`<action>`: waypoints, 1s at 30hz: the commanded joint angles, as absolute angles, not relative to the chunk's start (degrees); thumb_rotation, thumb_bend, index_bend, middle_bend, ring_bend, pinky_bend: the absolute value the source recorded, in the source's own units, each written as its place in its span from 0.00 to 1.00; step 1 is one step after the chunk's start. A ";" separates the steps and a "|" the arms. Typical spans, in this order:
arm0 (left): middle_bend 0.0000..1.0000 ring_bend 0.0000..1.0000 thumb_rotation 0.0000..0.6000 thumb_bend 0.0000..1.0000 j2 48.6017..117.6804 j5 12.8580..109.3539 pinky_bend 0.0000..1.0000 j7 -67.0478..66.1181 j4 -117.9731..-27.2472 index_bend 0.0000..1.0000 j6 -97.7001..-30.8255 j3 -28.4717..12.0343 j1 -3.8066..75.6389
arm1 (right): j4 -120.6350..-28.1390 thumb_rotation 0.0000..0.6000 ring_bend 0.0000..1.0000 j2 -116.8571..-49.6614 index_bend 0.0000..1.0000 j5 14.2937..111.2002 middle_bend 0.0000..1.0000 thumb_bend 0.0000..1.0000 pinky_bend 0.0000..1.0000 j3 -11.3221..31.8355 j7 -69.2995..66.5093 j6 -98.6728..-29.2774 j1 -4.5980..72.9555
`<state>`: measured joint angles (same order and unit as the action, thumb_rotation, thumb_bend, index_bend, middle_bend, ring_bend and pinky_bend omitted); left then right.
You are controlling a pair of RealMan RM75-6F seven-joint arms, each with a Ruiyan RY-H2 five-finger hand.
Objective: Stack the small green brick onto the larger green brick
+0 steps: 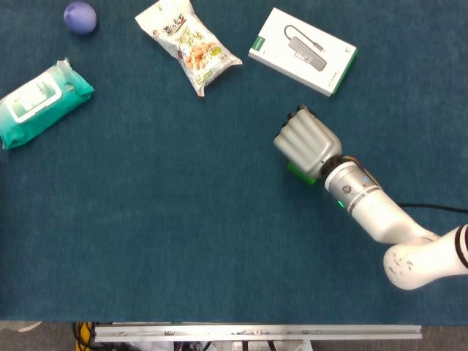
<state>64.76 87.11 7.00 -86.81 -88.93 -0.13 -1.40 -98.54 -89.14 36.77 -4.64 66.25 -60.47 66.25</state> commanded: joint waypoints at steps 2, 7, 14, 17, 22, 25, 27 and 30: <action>0.21 0.21 1.00 0.23 64.79 87.07 0.20 6.99 -86.78 0.09 -88.81 -0.12 -1.36 | -98.28 1.00 0.39 -89.26 0.60 36.83 0.51 0.20 0.40 -4.79 66.17 -60.34 66.07; 0.21 0.21 1.00 0.23 64.86 87.04 0.20 7.02 -86.66 0.09 -88.73 -0.16 -1.31 | -97.84 1.00 0.39 -89.39 0.60 36.81 0.51 0.20 0.40 -4.82 66.06 -60.10 65.89; 0.21 0.21 1.00 0.23 64.89 86.98 0.20 7.06 -86.62 0.09 -88.71 -0.18 -1.31 | -98.30 1.00 0.39 -88.78 0.59 37.36 0.51 0.20 0.40 -4.70 65.12 -59.42 65.60; 0.21 0.21 1.00 0.23 64.85 87.07 0.20 6.97 -86.71 0.09 -88.67 -0.21 -1.22 | -99.11 1.00 0.36 -87.81 0.49 37.48 0.47 0.16 0.40 -4.42 63.78 -58.77 65.34; 0.21 0.21 1.00 0.23 64.79 87.27 0.20 6.60 -87.04 0.09 -88.58 -0.21 -1.04 | -100.88 1.00 0.20 -86.10 0.22 37.56 0.30 0.04 0.30 -3.83 62.21 -58.30 65.22; 0.21 0.21 1.00 0.23 64.69 87.20 0.21 6.32 -87.29 0.09 -88.46 -0.25 -0.95 | -101.99 1.00 0.16 -85.01 0.11 38.96 0.23 0.01 0.27 -3.31 60.28 -58.23 64.78; 0.21 0.21 1.00 0.23 64.58 87.23 0.20 6.17 -87.46 0.09 -88.40 -0.29 -0.86 | -102.67 1.00 0.15 -84.13 0.09 40.39 0.21 0.00 0.27 -3.06 58.92 -58.41 64.34; 0.21 0.21 1.00 0.23 64.39 87.09 0.20 6.05 -87.69 0.09 -88.39 -0.47 -0.75 | -104.04 1.00 0.15 -82.44 0.08 42.20 0.21 0.00 0.27 -2.70 57.17 -59.47 63.46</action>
